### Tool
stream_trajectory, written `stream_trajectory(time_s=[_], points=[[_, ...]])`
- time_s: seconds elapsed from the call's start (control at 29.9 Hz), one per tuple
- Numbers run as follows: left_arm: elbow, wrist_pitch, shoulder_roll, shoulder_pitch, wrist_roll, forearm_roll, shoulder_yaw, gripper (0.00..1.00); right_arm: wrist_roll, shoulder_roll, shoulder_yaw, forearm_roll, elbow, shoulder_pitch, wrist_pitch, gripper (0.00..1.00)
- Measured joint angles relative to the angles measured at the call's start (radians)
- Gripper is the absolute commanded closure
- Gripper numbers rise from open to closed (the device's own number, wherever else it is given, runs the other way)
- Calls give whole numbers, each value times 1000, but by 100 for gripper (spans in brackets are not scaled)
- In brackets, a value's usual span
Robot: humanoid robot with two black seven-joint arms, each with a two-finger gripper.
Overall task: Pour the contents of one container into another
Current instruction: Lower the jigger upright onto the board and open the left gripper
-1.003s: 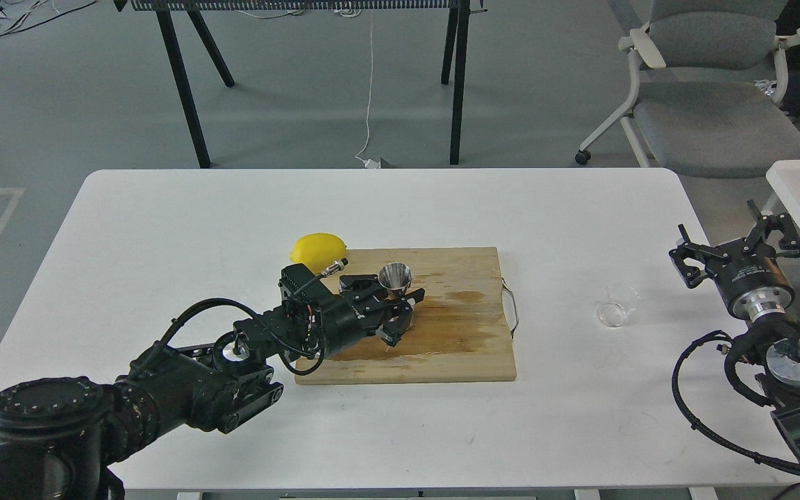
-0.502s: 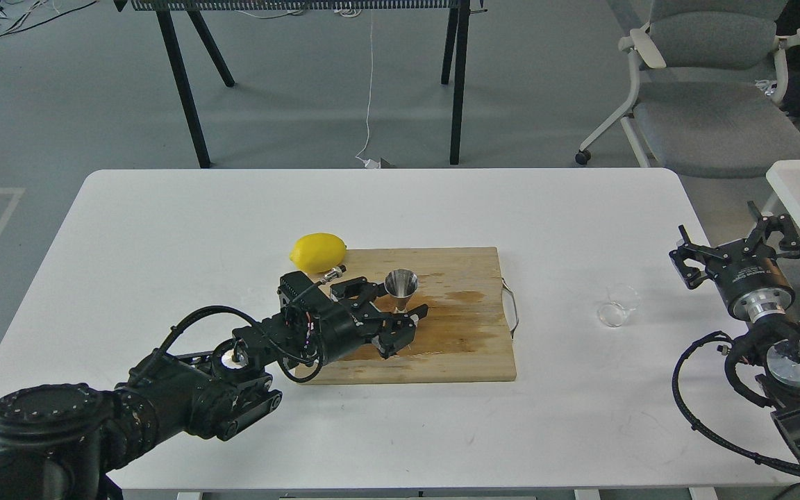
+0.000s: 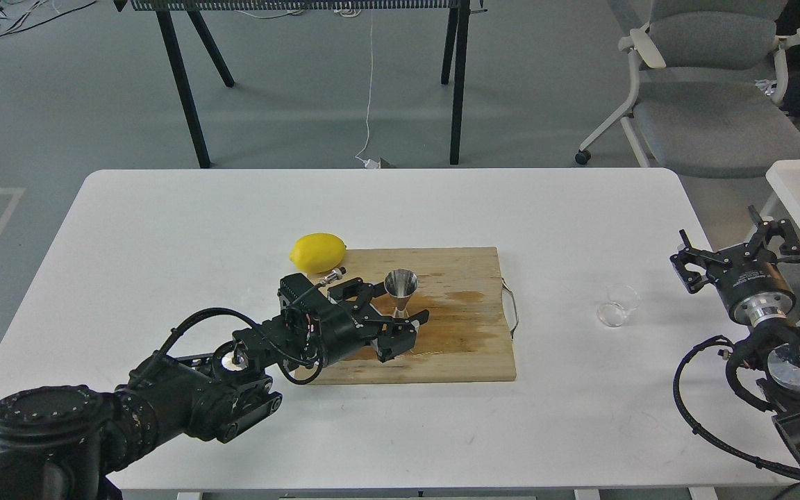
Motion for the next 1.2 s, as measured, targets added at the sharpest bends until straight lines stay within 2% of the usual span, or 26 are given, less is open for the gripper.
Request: stream_trajectory(time_s=[1.2], points=[[-4, 0, 32, 24, 0, 0, -1, 13, 2, 0, 3, 0, 0, -4, 0, 0]])
